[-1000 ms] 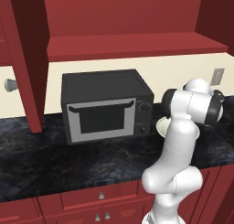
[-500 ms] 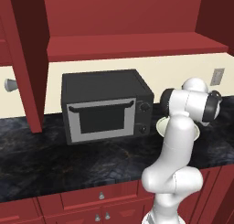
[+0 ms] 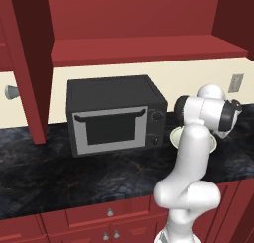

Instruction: Pick up the bowls on the counter and stack them on top of one another in the open cabinet. Place the smaller bowl on top of the larger bowl.

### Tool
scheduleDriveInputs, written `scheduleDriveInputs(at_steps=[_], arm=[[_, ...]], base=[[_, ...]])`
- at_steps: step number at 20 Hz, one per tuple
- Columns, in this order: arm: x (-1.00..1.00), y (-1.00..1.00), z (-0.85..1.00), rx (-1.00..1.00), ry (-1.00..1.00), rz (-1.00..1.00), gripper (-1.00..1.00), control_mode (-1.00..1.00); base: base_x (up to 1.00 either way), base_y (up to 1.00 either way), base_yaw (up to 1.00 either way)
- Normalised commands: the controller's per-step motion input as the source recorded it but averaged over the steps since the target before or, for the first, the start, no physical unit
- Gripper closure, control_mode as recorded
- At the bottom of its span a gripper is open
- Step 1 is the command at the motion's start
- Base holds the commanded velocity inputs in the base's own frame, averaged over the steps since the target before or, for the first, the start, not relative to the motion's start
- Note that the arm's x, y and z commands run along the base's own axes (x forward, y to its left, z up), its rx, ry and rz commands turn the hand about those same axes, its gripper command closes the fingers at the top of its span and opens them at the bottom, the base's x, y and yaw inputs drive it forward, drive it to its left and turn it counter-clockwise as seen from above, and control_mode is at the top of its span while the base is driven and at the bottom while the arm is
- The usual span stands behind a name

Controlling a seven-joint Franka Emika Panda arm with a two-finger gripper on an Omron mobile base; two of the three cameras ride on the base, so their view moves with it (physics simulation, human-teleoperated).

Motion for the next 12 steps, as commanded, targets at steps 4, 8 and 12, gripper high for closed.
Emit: scheduleDriveInputs(at_steps=[4, 8, 12], arm=[[0.06, -0.01, -0.09, 0.03, 0.00, 0.00, -1.00, -1.00], [0.05, -0.02, -0.11, 0.04, 0.00, 0.00, -1.00, -1.00], [0.07, -0.01, -0.12, 0.03, 0.00, 0.00, 1.00, -1.00]], base=[[0.00, 0.00, 0.00], [0.00, 0.00, 0.00], [0.00, 0.00, 0.00]])
